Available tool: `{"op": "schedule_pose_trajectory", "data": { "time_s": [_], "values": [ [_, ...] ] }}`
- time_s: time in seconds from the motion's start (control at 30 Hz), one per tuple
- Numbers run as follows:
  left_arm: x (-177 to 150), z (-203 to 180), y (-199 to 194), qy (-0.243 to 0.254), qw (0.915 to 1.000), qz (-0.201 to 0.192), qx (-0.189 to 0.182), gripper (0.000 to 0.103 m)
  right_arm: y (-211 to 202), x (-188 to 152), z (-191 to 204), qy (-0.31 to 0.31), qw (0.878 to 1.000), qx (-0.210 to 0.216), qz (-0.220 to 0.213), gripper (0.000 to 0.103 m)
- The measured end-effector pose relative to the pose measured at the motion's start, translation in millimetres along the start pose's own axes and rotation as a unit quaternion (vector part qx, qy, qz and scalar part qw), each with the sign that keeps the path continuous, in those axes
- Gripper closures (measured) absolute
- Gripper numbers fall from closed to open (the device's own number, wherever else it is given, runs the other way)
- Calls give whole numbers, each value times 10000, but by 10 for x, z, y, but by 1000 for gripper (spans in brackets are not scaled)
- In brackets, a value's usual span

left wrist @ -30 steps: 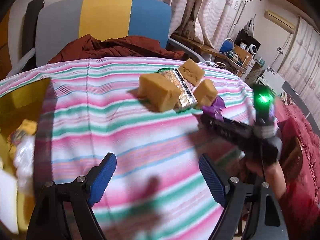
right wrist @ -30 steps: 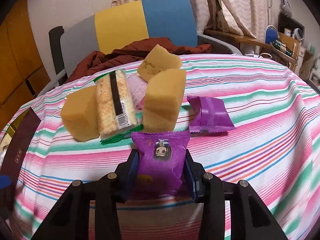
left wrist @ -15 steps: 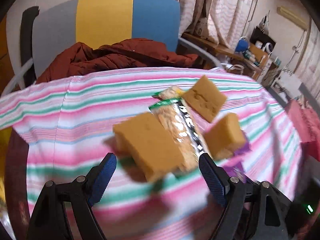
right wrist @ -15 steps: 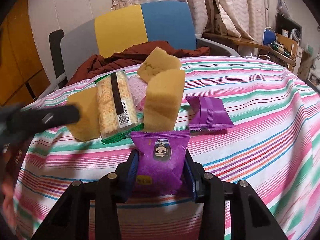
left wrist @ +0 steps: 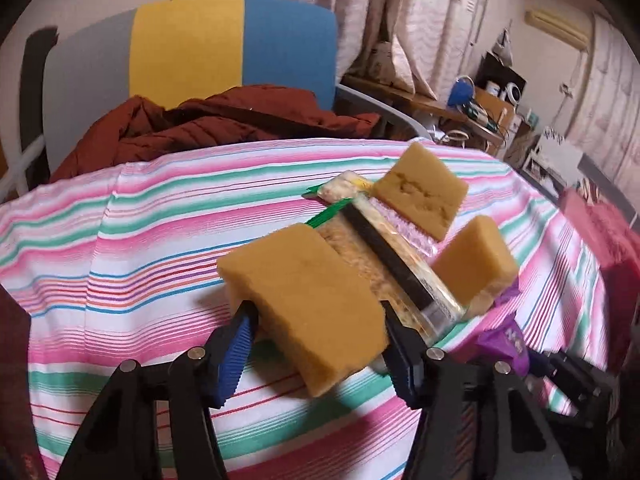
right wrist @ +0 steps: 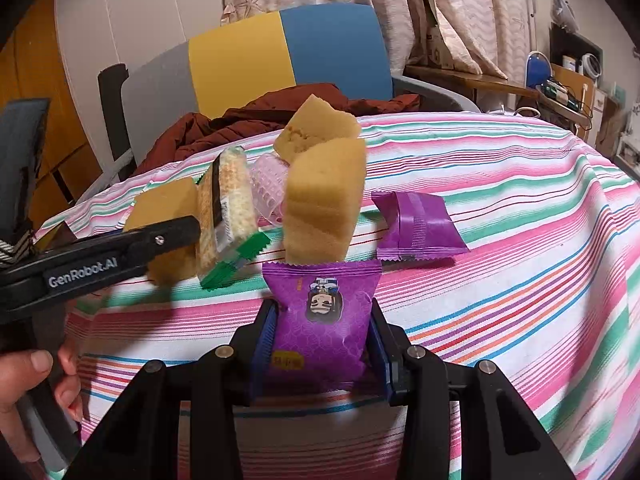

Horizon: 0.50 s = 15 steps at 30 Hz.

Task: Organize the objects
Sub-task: 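Grasp a yellow sponge cake block with the left tool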

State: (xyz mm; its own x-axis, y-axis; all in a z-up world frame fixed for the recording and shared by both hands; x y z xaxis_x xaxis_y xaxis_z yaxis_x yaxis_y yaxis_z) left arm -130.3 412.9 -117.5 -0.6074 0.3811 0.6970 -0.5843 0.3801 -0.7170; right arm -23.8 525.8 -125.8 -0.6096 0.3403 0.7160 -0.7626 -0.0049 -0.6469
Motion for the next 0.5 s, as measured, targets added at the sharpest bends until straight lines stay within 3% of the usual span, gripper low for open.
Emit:
{"op": "schedule_pose_trajectory", "data": {
  "time_s": [0.27,0.5],
  "values": [
    [-192,-24,-226,349,9988,-329,20,59,-8,-6,-7,-11,10000,2,-16,60],
    [-258,26,-376,272,9982,-515,103,63,-34,-8,-25,20,10000,56,-68,60]
  ]
}}
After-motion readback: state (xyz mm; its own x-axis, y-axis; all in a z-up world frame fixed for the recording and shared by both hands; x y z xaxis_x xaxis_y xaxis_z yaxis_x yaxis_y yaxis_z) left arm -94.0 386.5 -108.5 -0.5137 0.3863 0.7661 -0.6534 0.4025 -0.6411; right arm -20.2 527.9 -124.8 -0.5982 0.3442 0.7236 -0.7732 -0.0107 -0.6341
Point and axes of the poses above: each gripper's, at about its wrist camera, not at the fingertips, and y roughly the way its jaws point, z to its left, x to its top, the point moved 6 cm from there along y, roughly the way its jaws point, and after that the axes turned 10 degrees about x, right-handed, at the moved point
